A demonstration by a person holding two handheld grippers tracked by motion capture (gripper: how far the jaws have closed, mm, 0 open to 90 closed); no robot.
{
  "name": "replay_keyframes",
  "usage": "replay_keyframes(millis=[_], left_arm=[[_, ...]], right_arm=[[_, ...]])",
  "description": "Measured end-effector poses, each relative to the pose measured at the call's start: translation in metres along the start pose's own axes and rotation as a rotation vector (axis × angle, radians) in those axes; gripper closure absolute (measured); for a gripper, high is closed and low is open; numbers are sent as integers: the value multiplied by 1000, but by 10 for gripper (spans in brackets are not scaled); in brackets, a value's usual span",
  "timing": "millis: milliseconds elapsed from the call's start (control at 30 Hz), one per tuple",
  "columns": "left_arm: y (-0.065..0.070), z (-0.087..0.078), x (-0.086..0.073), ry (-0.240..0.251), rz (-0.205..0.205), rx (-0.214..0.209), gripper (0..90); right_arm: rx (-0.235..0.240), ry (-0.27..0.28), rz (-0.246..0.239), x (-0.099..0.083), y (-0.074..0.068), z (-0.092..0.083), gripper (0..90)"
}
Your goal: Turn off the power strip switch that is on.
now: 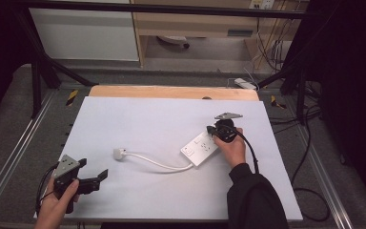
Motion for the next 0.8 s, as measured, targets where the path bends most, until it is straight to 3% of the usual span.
replay_keyframes(millis=[800], left_arm=[[0, 0, 0, -3, 2, 2, 68]], right_arm=[[0, 9, 1, -1, 0, 0, 900]])
Point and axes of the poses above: each handheld gripper's, and its own axes: z roughly forward along the jaws, x roughly out of its top, y roughly to its right, the point moved 4 cm from there along z, roughly forward along the jaws, and after that the axes turned 13 degrees about -x, right-handed, at the moved point
